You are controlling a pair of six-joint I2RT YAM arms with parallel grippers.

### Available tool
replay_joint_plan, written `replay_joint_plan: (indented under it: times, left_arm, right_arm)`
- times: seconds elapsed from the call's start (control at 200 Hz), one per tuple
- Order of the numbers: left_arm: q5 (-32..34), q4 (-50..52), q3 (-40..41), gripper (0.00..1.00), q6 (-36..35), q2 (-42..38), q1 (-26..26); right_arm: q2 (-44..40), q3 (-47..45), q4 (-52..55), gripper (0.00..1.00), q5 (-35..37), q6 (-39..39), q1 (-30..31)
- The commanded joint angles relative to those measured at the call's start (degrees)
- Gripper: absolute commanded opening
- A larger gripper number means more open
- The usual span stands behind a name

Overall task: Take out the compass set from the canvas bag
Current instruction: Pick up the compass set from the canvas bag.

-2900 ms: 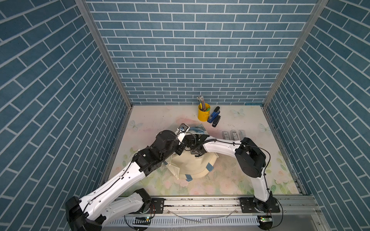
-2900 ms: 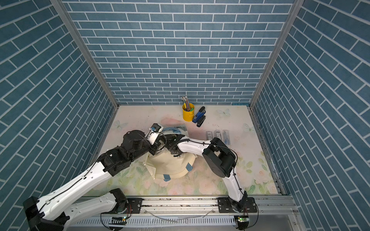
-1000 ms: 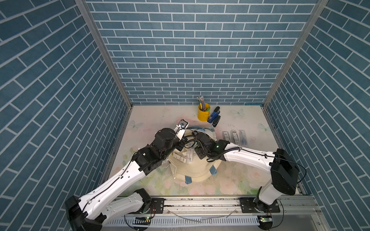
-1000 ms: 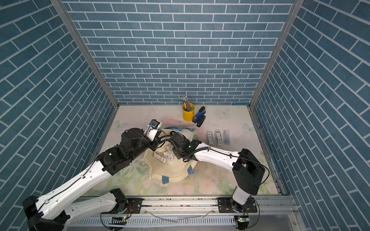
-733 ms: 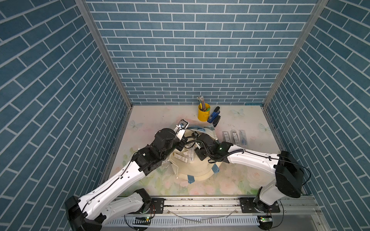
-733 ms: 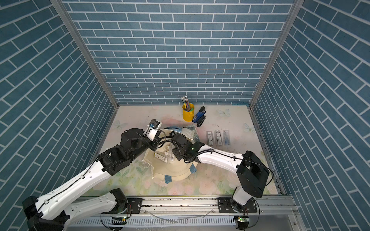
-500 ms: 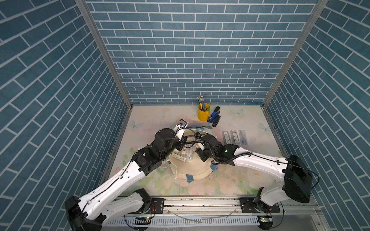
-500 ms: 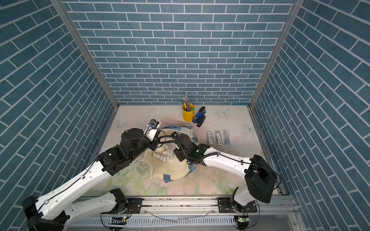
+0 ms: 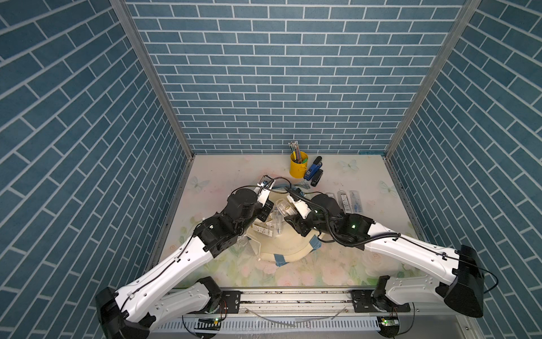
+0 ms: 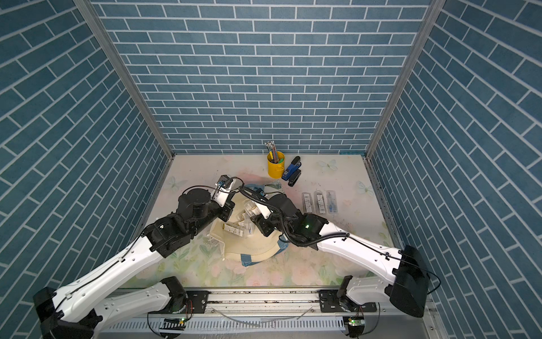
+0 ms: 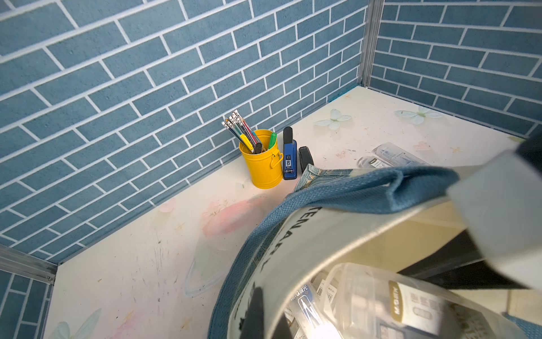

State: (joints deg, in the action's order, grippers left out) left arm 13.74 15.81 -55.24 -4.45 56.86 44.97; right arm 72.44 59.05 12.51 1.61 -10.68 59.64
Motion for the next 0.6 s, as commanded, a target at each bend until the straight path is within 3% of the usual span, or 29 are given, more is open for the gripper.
replay_joint_plan:
  times: [0.0, 0.15, 0.325, 0.595]
  left_arm:
    - [1.36, -2.74, 0.31, 0.00, 0.30, -1.53, 0.12]
    - [1.08, -2.29, 0.55, 0.00, -0.37, -1.67, 0.12]
    - [0.88, -1.37, 0.58, 0.00, -1.40, -2.28, -0.22]
    - [-0.54, -0.10, 0.14, 0.00, -1.90, -2.28, -1.42]
  right_arm:
    - [-3.70, 5.74, 4.07, 0.19, 1.37, -0.29, -0.04]
    - [-7.56, 10.18, 11.94, 0.19, 8.39, 1.63, -2.05]
    - [-10.36, 10.98, 15.89, 0.16, 13.63, 1.59, -9.33]
    - [-11.62, 6.72, 12.15, 0.16, 7.74, -3.82, -20.42]
